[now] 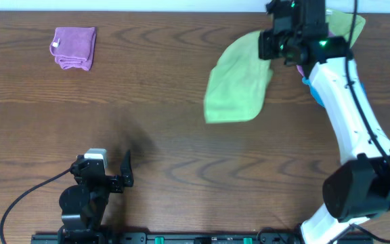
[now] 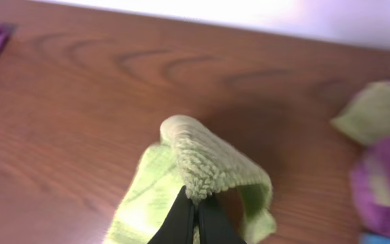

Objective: Fold the cloth

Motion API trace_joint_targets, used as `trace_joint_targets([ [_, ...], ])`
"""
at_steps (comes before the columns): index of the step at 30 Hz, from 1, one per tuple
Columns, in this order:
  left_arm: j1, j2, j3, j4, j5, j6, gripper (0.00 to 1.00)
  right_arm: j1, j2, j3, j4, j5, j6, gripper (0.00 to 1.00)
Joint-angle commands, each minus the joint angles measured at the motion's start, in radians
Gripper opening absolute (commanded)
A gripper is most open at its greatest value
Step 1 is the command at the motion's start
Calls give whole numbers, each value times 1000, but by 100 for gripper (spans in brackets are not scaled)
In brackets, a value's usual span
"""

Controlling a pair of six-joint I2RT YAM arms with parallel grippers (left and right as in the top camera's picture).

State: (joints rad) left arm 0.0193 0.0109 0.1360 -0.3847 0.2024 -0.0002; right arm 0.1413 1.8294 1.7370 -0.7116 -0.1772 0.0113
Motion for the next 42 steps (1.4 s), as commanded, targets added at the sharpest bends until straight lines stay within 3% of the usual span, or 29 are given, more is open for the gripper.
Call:
trace_joint_targets([
  [1, 0, -6, -22, -2, -10, -3, 95, 5, -16, 82, -43, 105, -35, 1],
  [4, 0, -6, -22, -2, -10, -3, 95, 61, -15, 108, -47, -21, -35, 1],
  [10, 0, -6, -22, -2, -10, -3, 96, 346, 36, 106, -116, -186, -44, 2],
  [11, 0, -6, -22, -2, -10, -3, 95, 401, 56, 106, -148, -215, -60, 9],
  [12, 0, -6, -22, -2, -10, -3, 95, 455, 76, 106, -186, -219, -78, 40],
  [13, 0, -6, -22, -2, -10, -3, 95, 504, 97, 106, -231, -194, -124, 82],
  [14, 0, -6, -22, -2, -10, -3, 95, 547, 117, 106, -275, -122, -168, 99],
  [17, 0, -6, -22, -2, -10, -3, 95, 597, 155, 106, -322, 70, -162, 99],
  [23, 0, -6, -22, -2, -10, -3, 95, 494, 173, 89, -339, 102, -154, 99],
  [26, 0, -6, -22, -2, -10, -3, 95, 380, 180, 4, -336, 94, -154, 82],
  [30, 0, -6, -22, -2, -10, -3, 95, 322, 180, -141, -299, 5, -155, 83],
  [35, 0, -6, -22, -2, -10, -3, 95, 326, 180, -257, -254, -131, -197, 75],
  [42, 0, -6, -22, -2, -10, -3, 95, 397, 180, -337, -171, -148, -227, 81],
])
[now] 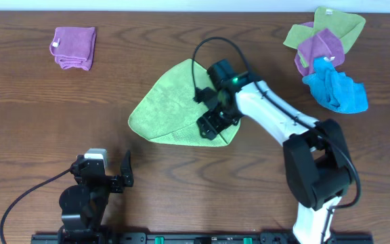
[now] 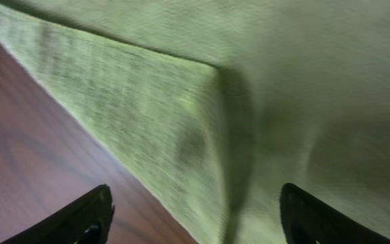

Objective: Fold the cloth

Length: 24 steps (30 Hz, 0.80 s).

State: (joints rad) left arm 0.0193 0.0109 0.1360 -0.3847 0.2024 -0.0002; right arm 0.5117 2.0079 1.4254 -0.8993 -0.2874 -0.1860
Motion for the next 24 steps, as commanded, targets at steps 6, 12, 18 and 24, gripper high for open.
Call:
trace_joint_targets([
  [6, 0, -6, -22, -2, -10, -3, 95, 59, 2, -61, 105, -18, -29, 59],
  [12, 0, -6, -22, -2, -10, -3, 95, 66, 0, -64, 103, -7, 19, 1],
  [18, 0, -6, -22, -2, -10, -3, 95, 106, 0, -58, 26, -183, 32, 1],
  [24, 0, -6, -22, -2, -10, -3, 95, 226, 0, -58, -76, -237, -66, 1],
])
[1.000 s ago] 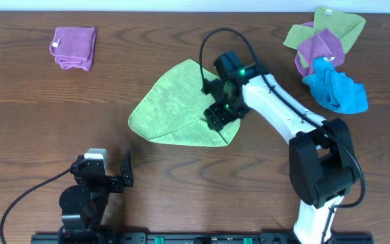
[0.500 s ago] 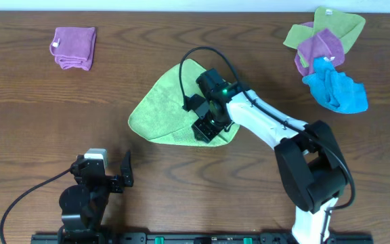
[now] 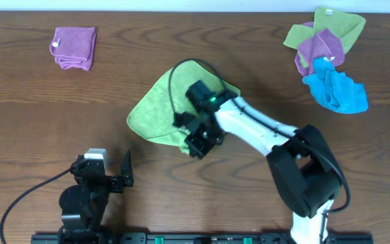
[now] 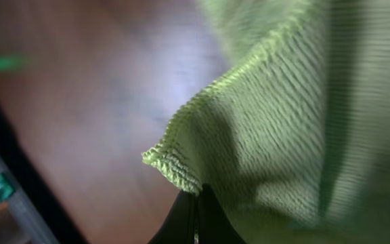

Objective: Fold the cloth

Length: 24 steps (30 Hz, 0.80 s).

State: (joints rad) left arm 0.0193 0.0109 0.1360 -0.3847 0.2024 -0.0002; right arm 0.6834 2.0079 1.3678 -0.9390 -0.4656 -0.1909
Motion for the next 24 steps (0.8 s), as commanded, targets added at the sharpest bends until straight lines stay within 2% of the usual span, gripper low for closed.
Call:
trace_joint_targets([
  [1, 0, -6, -22, -2, -10, -3, 95, 74, 0, -1, -53, -58, -66, 1],
  [2, 0, -6, -22, -2, -10, -3, 95, 89, 0, -1, -65, -57, -66, 1],
  [3, 0, -6, -22, -2, -10, -3, 95, 103, 0, -1, -73, -51, -65, 9],
  [4, 0, -6, -22, -2, -10, -3, 95, 116, 0, -1, -79, -36, -64, 28],
  [6, 0, -6, -22, -2, -10, -3, 95, 131, 0, -1, -85, -6, -51, 49],
  [7, 0, -6, -22, -2, -10, -3, 95, 134, 0, -1, -87, 17, -24, 70],
  [8, 0, -6, -22, -2, -10, -3, 95, 134, 0, -1, -90, 41, 5, 79],
  [9, 0, -6, -22, -2, -10, -3, 95, 133, 0, -1, -90, 64, 30, 82],
  [13, 0, -6, -22, -2, -10, -3, 95, 111, 0, -1, -66, 227, 145, 77],
  [16, 0, -6, -22, -2, -10, -3, 96, 68, 0, -1, -27, 314, 256, 68],
  [19, 0, -6, -22, -2, -10, -3, 95, -16, 0, -1, 21, 301, 337, 67],
  [24, 0, -6, -22, -2, -10, -3, 95, -135, 0, -1, 69, 291, 352, 68],
])
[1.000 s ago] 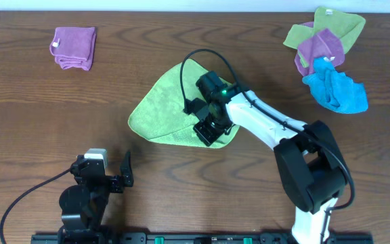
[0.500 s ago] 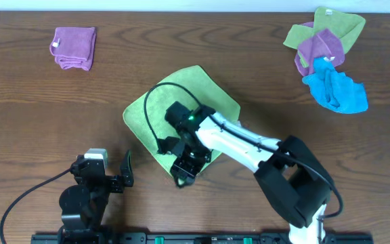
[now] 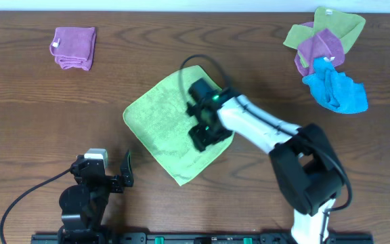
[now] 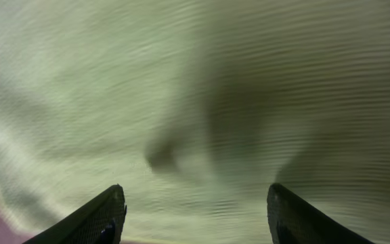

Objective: Fold the cloth

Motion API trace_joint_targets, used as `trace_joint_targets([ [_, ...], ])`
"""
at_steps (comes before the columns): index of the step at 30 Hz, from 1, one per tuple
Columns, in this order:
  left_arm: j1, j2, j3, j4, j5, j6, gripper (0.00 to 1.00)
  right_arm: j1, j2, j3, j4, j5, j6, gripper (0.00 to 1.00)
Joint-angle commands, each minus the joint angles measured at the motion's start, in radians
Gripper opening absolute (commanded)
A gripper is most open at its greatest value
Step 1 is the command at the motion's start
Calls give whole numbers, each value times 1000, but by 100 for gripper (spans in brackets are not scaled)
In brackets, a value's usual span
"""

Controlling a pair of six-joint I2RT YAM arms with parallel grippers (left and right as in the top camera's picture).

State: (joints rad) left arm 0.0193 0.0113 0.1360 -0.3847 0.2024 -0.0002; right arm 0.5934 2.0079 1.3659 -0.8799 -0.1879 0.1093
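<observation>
A light green cloth point(image 3: 160, 125) lies spread flat as a rough diamond in the middle of the table; its near corner points toward the front edge. My right gripper point(image 3: 206, 134) hovers over the cloth's right side, open, with nothing between its fingers point(image 4: 100, 217). In the right wrist view the green cloth point(image 4: 202, 88) fills the picture, blurred, under the spread jaws. My left gripper point(image 3: 120, 173) rests at the front left of the table, well off the cloth, and looks open.
A folded purple cloth point(image 3: 74, 47) lies at the back left. A heap of green, purple and blue cloths point(image 3: 327, 57) sits at the back right. The left arm's base and cable point(image 3: 26, 196) occupy the front left corner.
My right gripper was shut on a corner of the green cloth, which lay partly doubled over. Now the gripper is open above it and the cloth lies spread flat, its corner extended toward the front.
First my right gripper held the green cloth, shut on it, near the heap at the back right. Then it stood open over the cloth, laid doubled mid-table. Then it was shut on a corner, and now the cloth lies flat and released.
</observation>
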Motion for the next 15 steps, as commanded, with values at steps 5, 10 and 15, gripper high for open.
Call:
trace_joint_targets([
  [5, 0, -7, -22, -2, -10, -3, 95, -167, 0, 1, 23, -215, 29, 69],
  [10, 0, -7, -22, -2, -10, -3, 95, -246, -1, 0, 10, -315, 5, 77],
  [15, 0, -7, -22, -2, -10, -3, 95, -353, -2, 1, 92, -361, -45, 76],
])
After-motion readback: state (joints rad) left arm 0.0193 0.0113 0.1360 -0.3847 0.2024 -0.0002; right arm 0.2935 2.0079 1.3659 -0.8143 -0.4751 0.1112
